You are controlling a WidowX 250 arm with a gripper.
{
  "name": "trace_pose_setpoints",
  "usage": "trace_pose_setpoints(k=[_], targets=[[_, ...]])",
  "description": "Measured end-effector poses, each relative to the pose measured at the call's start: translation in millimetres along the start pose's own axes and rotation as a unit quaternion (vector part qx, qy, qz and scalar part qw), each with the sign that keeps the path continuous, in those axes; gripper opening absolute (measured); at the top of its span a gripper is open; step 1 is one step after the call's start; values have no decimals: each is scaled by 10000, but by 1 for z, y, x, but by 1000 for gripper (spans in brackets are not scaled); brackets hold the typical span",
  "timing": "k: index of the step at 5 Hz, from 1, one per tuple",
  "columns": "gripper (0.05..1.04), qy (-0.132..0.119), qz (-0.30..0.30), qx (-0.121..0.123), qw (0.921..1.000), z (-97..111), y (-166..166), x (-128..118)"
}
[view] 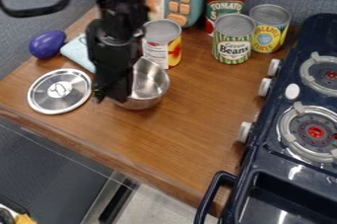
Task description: Moved the silver pot to the right side of the silver lid
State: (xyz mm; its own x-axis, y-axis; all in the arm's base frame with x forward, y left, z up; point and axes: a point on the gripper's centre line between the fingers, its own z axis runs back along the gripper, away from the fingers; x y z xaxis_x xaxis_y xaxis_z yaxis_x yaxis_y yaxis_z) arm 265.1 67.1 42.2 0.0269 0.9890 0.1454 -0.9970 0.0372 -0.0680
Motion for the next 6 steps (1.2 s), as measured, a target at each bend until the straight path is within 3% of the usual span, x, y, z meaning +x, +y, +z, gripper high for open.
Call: trace_pose_setpoints(k=[1,2,3,4,5,6], targets=[[55,275,-212,282,9990,-9,4,6],[77,228,-317,392,9985,-12,5,9],[241,214,-553,579,9966,-14,6,10],[515,200,-705,565,9957,-13,5,8],[843,189,-657,421,9968,-5,1,5],[1011,220,-635,254,9974,2,-5,2]])
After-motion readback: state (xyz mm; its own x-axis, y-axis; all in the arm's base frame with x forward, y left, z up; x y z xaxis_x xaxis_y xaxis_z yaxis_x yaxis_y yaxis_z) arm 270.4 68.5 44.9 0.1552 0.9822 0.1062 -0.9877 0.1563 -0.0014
